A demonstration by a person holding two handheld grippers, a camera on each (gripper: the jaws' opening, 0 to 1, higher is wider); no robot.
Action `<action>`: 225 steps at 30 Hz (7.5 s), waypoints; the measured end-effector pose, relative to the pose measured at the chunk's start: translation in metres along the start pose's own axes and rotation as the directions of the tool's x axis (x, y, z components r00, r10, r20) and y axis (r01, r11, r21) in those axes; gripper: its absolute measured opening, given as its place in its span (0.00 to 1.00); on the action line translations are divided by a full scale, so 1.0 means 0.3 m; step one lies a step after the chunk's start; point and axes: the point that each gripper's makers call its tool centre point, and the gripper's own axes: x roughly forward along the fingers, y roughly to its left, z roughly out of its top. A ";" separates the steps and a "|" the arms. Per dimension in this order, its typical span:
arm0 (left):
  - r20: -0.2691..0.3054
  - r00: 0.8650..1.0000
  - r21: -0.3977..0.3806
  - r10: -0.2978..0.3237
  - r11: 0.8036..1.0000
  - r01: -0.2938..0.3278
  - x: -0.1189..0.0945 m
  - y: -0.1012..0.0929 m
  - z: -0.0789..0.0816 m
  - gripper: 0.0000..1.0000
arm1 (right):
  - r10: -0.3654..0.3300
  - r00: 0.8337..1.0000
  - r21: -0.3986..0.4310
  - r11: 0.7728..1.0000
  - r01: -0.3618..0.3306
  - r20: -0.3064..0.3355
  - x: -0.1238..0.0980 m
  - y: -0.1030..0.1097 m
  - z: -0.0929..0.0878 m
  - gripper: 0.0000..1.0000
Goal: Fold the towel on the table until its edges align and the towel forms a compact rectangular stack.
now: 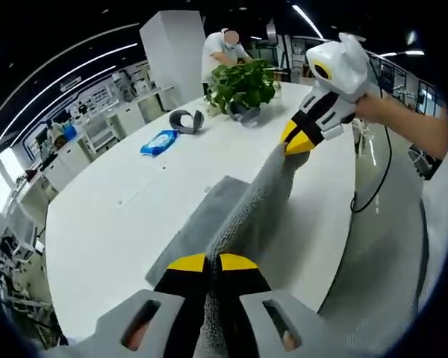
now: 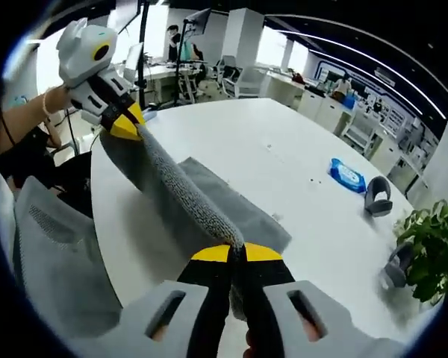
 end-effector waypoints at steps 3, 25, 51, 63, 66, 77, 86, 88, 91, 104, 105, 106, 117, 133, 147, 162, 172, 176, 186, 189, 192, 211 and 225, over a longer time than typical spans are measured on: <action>-0.010 1.000 0.002 0.017 1.000 -0.017 0.026 0.028 0.001 0.04 | -0.013 1.000 0.013 1.000 0.013 0.007 0.031 -0.027 0.011 0.02; -0.097 0.995 0.052 -0.020 0.998 0.025 0.240 0.174 -0.053 0.04 | 0.011 0.999 0.044 0.999 -0.009 -0.046 0.265 -0.149 -0.021 0.02; -0.283 0.959 0.149 -0.004 0.988 0.048 0.349 0.313 -0.246 0.04 | 0.022 0.991 0.011 1.000 -0.020 -0.130 0.476 -0.181 -0.120 0.02; -0.375 0.921 0.163 0.107 0.985 -0.048 0.376 0.395 -0.386 0.01 | -0.042 0.988 -0.099 0.995 0.027 -0.149 0.536 -0.201 -0.161 0.05; -0.386 0.915 0.157 0.113 0.986 -0.056 0.366 0.391 -0.408 0.01 | -0.041 0.989 -0.088 0.996 0.028 -0.142 0.525 -0.211 -0.157 0.08; -0.255 0.961 0.085 0.105 0.993 -0.085 0.343 0.362 -0.304 0.01 | -0.080 0.991 0.070 0.994 0.088 -0.108 0.416 -0.229 -0.165 0.09; -0.262 0.965 0.028 0.006 1.000 0.001 0.423 0.271 -0.306 0.01 | -0.038 0.988 0.219 0.973 0.071 -0.153 0.361 -0.134 -0.262 0.01; -0.271 0.962 0.023 0.002 1.000 0.004 0.435 0.261 -0.316 0.01 | -0.039 0.983 0.205 0.976 0.075 -0.177 0.358 -0.118 -0.289 0.00; -0.301 0.953 0.018 -0.006 1.000 0.012 0.445 0.245 -0.335 0.01 | -0.033 0.983 0.203 0.977 0.070 -0.181 0.359 -0.097 -0.311 0.00; -0.365 0.931 -0.014 0.009 1.000 -0.016 0.492 0.202 -0.421 0.01 | 0.029 0.959 0.210 0.977 0.032 -0.281 0.400 -0.025 -0.390 0.00; -0.369 0.929 -0.013 0.013 1.000 -0.019 0.493 0.203 -0.419 0.01 | 0.031 0.952 0.197 0.980 0.031 -0.303 0.401 -0.028 -0.388 0.00; -0.372 0.928 -0.007 0.015 1.000 -0.019 0.493 0.202 -0.419 0.01 | 0.030 0.951 0.195 0.980 0.032 -0.307 0.403 -0.028 -0.389 0.00; -0.380 0.925 -0.050 -0.010 0.999 -0.010 0.490 0.203 -0.422 0.00 | -0.033 0.926 0.120 0.989 0.084 -0.377 0.424 -0.044 -0.379 0.00; -0.407 0.913 -0.015 0.013 1.000 -0.021 0.488 0.198 -0.422 0.00 | -0.014 0.900 0.081 0.995 0.055 -0.435 0.459 -0.089 -0.361 0.00; -0.440 0.898 0.003 0.020 1.000 -0.021 0.443 0.117 -0.450 0.00 | -0.013 0.887 0.060 0.997 0.046 -0.462 0.507 -0.159 -0.340 0.00; -0.414 0.910 -0.069 -0.015 0.997 -0.015 0.401 0.034 -0.463 0.00 | -0.057 0.866 -0.043 0.998 0.041 -0.496 0.547 -0.211 -0.313 0.00; -0.407 0.913 -0.067 -0.037 0.998 0.011 0.389 -0.048 -0.455 0.00 | -0.047 0.878 -0.025 0.999 0.040 -0.477 0.569 -0.242 -0.297 0.00; -0.402 0.914 -0.067 -0.047 0.997 0.022 0.383 -0.083 -0.451 0.00 | -0.036 0.886 -0.013 0.999 0.033 -0.463 0.577 -0.254 -0.288 0.00; -0.388 0.918 -0.075 -0.084 0.995 0.059 0.378 -0.160 -0.440 0.00 | -0.021 0.892 -0.010 1.000 0.018 -0.452 0.601 -0.264 -0.275 0.00; -0.389 0.917 -0.067 -0.087 0.996 0.066 0.378 -0.181 -0.435 0.00 | -0.026 0.891 -0.021 1.000 0.018 -0.453 0.611 -0.270 -0.267 0.00; -0.385 0.917 -0.075 -0.100 0.994 0.077 0.376 -0.201 -0.430 0.00 | -0.032 0.889 -0.041 0.999 0.014 -0.456 0.617 -0.271 -0.260 0.00; -0.345 0.925 -0.074 -0.159 0.987 0.142 0.385 -0.306 -0.391 0.00 | -0.020 0.896 -0.078 0.997 -0.016 -0.443 0.666 -0.297 -0.216 0.00; -0.332 0.926 -0.063 -0.179 0.984 0.168 0.401 -0.343 -0.364 0.00 | -0.023 0.901 -0.117 0.993 -0.031 -0.432 0.721 -0.300 -0.168 0.00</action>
